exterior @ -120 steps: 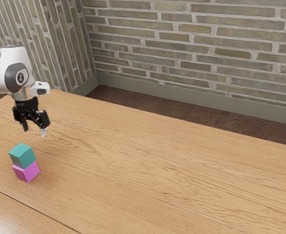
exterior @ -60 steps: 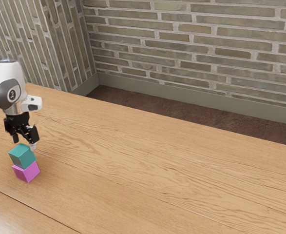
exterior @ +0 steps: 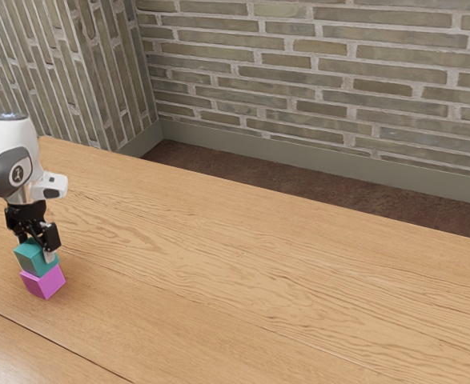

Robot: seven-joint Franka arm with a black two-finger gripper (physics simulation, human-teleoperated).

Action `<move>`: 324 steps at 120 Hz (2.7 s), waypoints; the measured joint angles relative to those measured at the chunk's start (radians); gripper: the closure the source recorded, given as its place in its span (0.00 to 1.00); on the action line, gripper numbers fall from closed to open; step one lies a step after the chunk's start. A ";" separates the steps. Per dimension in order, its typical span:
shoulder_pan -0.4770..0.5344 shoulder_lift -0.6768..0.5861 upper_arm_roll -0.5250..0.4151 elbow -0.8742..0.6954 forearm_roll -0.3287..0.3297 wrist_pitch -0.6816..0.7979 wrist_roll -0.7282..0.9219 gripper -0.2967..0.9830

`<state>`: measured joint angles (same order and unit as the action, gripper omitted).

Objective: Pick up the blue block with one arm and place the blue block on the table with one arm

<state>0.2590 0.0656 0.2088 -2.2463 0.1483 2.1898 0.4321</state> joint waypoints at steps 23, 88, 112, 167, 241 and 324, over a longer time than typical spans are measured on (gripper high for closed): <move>0.007 -0.001 0.001 -0.015 0.000 0.015 0.006 0.23; 0.018 -0.069 0.000 -0.012 0.014 0.013 -0.003 0.50; 0.040 0.123 -0.070 0.340 -0.032 -0.064 -0.016 0.50; 0.002 0.196 -0.098 0.445 -0.109 -0.181 -0.016 0.33; 0.010 0.194 -0.100 0.442 -0.116 -0.193 -0.003 0.24; 0.043 -0.204 -0.190 0.407 -0.126 -0.432 0.005 0.23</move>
<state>0.3020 -0.1386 0.0187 -1.8388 0.0228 1.7574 0.4368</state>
